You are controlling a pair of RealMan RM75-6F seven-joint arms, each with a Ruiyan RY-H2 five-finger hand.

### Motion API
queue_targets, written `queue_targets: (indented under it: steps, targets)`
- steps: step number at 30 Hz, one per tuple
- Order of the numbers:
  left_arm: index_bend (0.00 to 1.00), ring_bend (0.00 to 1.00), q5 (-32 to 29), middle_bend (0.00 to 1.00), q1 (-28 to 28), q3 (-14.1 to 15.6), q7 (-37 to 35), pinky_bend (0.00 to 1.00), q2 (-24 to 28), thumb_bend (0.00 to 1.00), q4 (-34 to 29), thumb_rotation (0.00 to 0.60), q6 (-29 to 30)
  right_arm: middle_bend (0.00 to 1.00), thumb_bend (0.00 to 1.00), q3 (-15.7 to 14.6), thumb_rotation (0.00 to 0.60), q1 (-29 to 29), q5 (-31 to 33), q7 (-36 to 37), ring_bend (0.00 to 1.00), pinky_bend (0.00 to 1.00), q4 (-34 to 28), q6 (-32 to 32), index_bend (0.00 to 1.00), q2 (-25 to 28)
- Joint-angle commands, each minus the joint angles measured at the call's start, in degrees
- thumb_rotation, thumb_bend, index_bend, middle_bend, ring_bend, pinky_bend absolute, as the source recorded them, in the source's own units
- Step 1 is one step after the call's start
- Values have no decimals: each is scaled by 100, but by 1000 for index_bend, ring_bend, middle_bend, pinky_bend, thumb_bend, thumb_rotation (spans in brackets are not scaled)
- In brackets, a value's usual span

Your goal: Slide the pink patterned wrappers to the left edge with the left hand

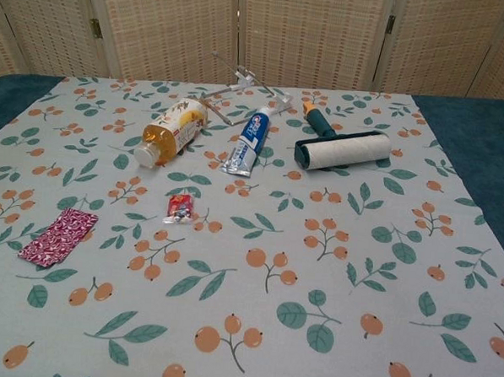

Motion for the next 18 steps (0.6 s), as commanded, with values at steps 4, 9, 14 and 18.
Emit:
queue_targets:
  steps: [4, 9, 14, 18]
  targets:
    - [171, 0, -3, 0, 19, 19, 10, 0, 28, 338, -8, 600, 3, 0, 457, 1, 600, -14, 2, -20, 2, 0, 23, 39, 0, -12]
    - [174, 0, 8, 0, 66, 46, -34, 0, 52, 338, -4, 600, 45, 0, 457, -1, 600, -37, -14, 4, 2, 0, 58, 95, 0, -15]
    - [175, 0, 39, 0, 84, 59, -71, 0, 86, 338, -7, 600, 67, 0, 456, -9, 600, -64, -45, 33, 3, 0, 74, 161, 0, -6]
    - [177, 0, 122, 0, 49, 92, -181, 0, 130, 338, 19, 600, 7, 0, 458, -17, 600, -106, -57, 40, 2, 0, 76, 234, 0, 1]
